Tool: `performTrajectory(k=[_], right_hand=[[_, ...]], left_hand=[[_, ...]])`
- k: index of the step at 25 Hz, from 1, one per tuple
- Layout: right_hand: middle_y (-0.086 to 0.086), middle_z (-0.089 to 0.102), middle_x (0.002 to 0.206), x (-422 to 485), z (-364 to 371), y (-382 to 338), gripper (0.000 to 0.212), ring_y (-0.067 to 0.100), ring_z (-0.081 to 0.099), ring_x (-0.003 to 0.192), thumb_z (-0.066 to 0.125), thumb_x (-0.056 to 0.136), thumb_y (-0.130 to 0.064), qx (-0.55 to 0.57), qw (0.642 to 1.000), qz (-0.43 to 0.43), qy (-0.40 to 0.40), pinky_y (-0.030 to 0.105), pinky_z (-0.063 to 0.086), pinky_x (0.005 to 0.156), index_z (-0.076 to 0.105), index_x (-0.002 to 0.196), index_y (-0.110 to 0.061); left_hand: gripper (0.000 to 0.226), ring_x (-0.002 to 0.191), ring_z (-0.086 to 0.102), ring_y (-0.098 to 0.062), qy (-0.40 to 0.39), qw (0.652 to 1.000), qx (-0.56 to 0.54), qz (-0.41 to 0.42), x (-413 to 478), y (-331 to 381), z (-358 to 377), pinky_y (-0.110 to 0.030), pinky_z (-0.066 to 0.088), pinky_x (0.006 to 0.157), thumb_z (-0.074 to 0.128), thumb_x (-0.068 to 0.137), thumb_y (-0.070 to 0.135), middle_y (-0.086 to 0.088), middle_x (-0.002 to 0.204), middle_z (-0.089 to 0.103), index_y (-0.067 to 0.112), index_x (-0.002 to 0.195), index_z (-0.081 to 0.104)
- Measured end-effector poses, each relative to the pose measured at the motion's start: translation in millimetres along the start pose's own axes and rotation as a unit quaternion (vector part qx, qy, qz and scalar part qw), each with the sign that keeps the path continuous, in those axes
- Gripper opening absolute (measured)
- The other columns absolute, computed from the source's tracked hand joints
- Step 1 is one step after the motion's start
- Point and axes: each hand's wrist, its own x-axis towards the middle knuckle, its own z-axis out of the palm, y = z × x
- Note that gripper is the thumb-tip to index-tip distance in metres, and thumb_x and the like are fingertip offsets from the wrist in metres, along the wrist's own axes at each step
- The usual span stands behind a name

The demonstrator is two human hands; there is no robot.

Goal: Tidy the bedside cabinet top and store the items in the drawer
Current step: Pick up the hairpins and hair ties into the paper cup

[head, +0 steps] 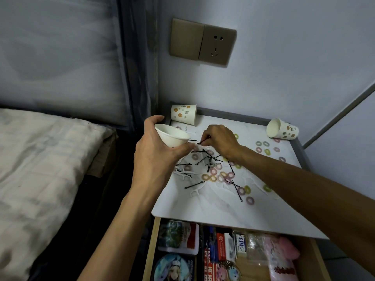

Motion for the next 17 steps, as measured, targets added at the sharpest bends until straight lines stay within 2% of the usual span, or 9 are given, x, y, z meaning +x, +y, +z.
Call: performTrajectory(k=[3, 7, 8, 11, 14, 17], right_hand=[[-0.003, 0.072, 0.086, 0, -8, 5, 0.012, 0.016, 0.062, 0.081, 0.076, 0.081, -0.027, 0.022, 0.999, 0.030, 0.010, 0.026, 0.037, 0.065, 0.076, 0.090, -0.020], [-0.006, 0.063, 0.067, -2, -20, 13, 0.004, 0.017, 0.061, 0.070, 0.075, 0.079, -0.023, 0.015, 0.999, 0.052, 0.002, 0.026, 0.036, 0.060, 0.074, 0.081, -0.020], [-0.006, 0.061, 0.065, -2, -22, 16, 0.002, 0.018, 0.062, 0.069, 0.074, 0.079, -0.021, 0.013, 0.999, 0.052, -0.006, 0.027, 0.039, 0.059, 0.073, 0.079, -0.019], [0.001, 0.069, 0.073, -4, -23, 26, 0.006, 0.018, 0.065, 0.067, 0.073, 0.081, -0.018, 0.027, 0.999, 0.037, -0.010, 0.028, 0.047, 0.062, 0.076, 0.086, -0.015], [0.001, 0.075, 0.084, -8, -37, 30, 0.013, 0.009, 0.065, 0.067, 0.070, 0.086, -0.017, 0.054, 0.998, 0.002, 0.018, 0.020, 0.044, 0.061, 0.078, 0.097, -0.016], [-0.005, 0.072, 0.086, -17, -72, 6, 0.015, 0.007, 0.063, 0.076, 0.070, 0.086, -0.013, 0.164, 0.984, -0.063, 0.037, 0.020, 0.045, 0.068, 0.077, 0.098, -0.018]], left_hand=[[0.088, 0.094, 0.056, -0.010, 0.000, 1.000, -0.002, 0.001, -1, 1, 1, -0.018, 0.047, 0.071, 0.088, 0.063, 0.037, 0.008, 0.109, 0.055, 0.028, 0.137, 0.041], [0.088, 0.099, 0.059, -0.018, -0.005, 1.000, -0.006, -0.003, -3, 2, 4, -0.039, 0.057, 0.080, 0.088, 0.062, 0.038, 0.004, 0.112, 0.057, 0.029, 0.136, 0.041], [0.088, 0.099, 0.059, -0.018, -0.006, 1.000, -0.007, -0.001, -3, 3, 5, -0.040, 0.057, 0.081, 0.088, 0.062, 0.037, 0.003, 0.113, 0.058, 0.029, 0.135, 0.042], [0.085, 0.097, 0.059, -0.014, -0.006, 1.000, -0.001, 0.006, -4, 2, 7, -0.032, 0.054, 0.080, 0.088, 0.062, 0.037, 0.005, 0.112, 0.059, 0.029, 0.134, 0.042], [0.085, 0.096, 0.059, -0.012, -0.012, 1.000, 0.005, 0.006, -3, 2, 7, -0.030, 0.053, 0.079, 0.088, 0.063, 0.038, 0.008, 0.110, 0.058, 0.029, 0.134, 0.042], [0.083, 0.093, 0.056, -0.010, -0.028, 0.999, 0.017, 0.009, -4, 1, 9, -0.021, 0.047, 0.072, 0.087, 0.064, 0.036, 0.012, 0.104, 0.055, 0.029, 0.134, 0.042]])
